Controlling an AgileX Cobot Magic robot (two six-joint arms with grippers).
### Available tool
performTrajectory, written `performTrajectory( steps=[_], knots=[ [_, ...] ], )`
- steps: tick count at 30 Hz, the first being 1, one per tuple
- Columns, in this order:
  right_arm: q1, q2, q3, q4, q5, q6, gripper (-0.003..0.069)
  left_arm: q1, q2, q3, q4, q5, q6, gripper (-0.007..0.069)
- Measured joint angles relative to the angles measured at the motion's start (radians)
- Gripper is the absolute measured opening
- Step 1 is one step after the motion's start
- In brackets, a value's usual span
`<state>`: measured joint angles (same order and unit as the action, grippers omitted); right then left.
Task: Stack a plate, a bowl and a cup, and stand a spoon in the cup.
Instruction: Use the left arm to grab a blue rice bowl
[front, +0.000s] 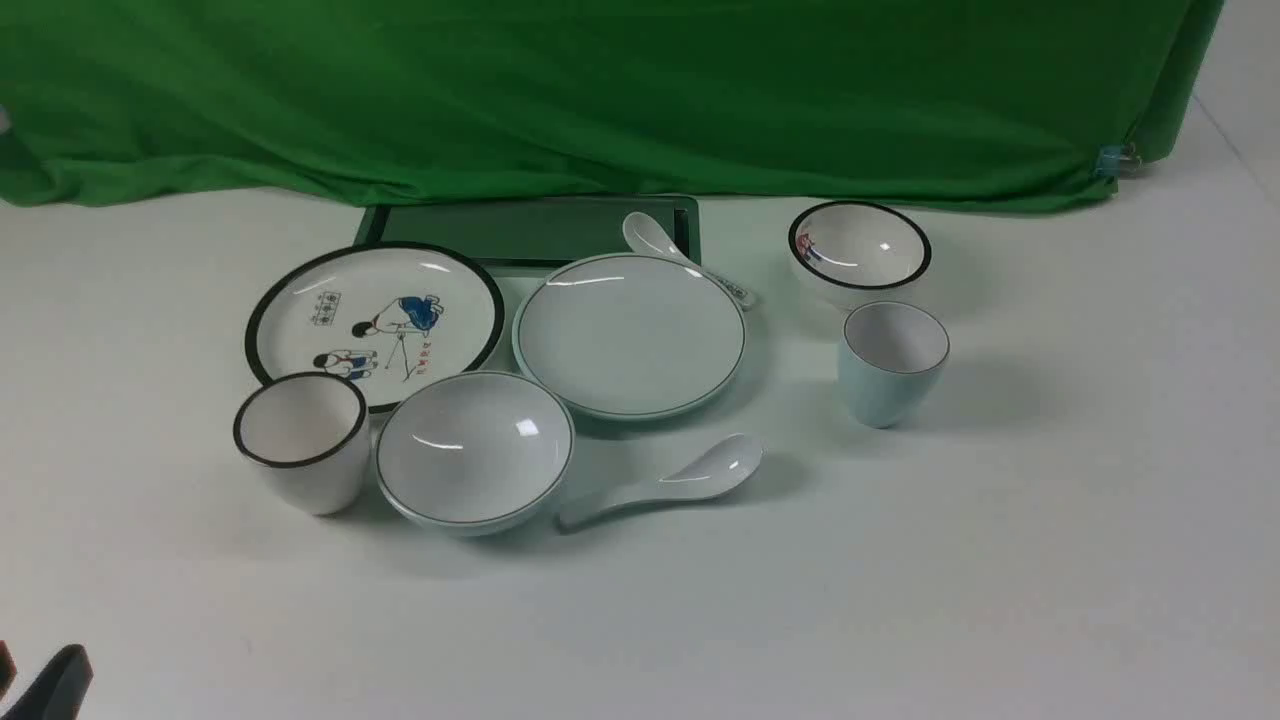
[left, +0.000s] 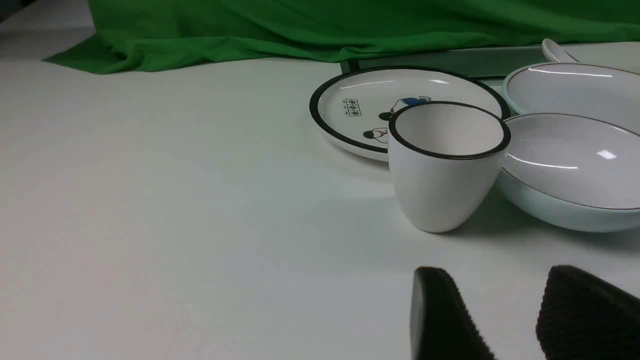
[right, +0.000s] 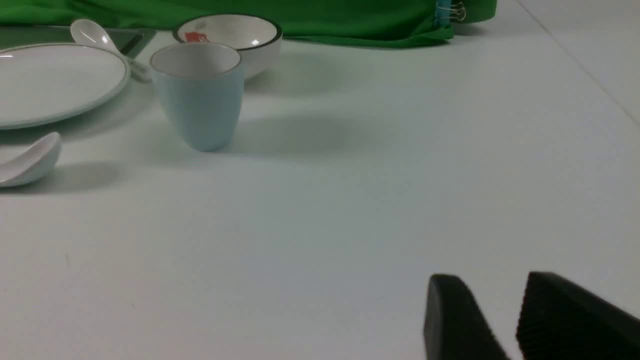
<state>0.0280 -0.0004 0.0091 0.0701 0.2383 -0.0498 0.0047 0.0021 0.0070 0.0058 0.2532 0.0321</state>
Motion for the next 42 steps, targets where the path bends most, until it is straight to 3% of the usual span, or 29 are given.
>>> performTrajectory(
  steps=[34,39,42],
  knots=[
    [0.000,0.000,0.000,-0.017,-0.019,0.000,0.0242,0.000,0.000,0.000,0.008,-0.006,0.014,0.0242],
    [0.000,0.000,0.000,-0.019,-0.035,0.000,0.0242,0.000,0.000,0.000,0.008,-0.081,0.020,0.0242],
    [0.000,0.000,0.000,-0.019,-0.142,0.000,0.0242,0.000,0.000,0.000,0.018,-0.253,0.029,0.0242]
  ],
)
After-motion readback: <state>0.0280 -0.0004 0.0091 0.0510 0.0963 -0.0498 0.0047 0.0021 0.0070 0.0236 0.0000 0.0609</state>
